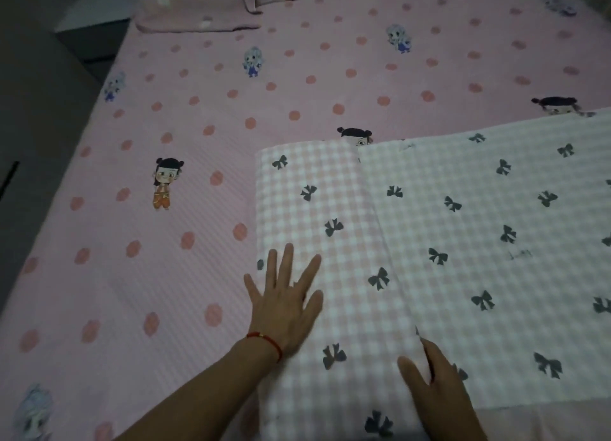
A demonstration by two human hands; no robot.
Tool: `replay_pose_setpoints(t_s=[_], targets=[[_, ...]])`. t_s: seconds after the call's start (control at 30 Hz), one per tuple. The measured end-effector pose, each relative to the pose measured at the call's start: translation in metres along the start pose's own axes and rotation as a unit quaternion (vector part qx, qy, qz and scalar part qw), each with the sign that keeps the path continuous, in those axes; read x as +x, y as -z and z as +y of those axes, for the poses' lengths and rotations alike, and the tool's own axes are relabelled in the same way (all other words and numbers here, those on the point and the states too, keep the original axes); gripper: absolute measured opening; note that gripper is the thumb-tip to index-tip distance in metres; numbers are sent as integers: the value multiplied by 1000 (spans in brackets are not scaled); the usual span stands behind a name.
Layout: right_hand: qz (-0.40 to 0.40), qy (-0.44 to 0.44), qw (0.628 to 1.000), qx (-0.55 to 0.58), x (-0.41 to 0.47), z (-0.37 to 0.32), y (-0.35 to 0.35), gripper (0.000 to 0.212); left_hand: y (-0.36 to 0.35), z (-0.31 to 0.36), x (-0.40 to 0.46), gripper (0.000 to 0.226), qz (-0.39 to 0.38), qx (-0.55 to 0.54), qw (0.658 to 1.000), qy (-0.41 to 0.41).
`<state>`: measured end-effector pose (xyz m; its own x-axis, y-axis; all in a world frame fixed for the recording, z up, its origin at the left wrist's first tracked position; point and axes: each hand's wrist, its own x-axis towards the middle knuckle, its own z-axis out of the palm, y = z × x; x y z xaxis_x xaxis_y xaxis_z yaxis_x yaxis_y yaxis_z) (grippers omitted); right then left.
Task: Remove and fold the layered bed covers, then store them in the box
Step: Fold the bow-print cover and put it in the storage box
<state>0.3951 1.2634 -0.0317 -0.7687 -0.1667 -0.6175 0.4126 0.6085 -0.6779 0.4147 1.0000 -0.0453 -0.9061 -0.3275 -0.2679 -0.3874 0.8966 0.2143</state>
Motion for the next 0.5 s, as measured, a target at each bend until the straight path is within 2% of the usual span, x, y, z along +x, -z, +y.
replay_pose_setpoints(t_s=[0.1,0.2,0.3,0.37,0.5], targets=[[28,-28,998,-49,12,-15,-7,45,3,-5,28,56,-1,3,1000,-7],[137,120,971,-156,39,-53,-25,65,-7,0,47,56,-1,23,1000,0],[153,233,907,-316,94,-74,-44,74,-30,5,53,59,16,52,998,12],[134,228,893,-365,124,-67,-57,75,-42,4,56,61,21,54,998,16],[153,229,874,-401,144,-43,-66,78,-49,4,61,63,34,57,998,12]])
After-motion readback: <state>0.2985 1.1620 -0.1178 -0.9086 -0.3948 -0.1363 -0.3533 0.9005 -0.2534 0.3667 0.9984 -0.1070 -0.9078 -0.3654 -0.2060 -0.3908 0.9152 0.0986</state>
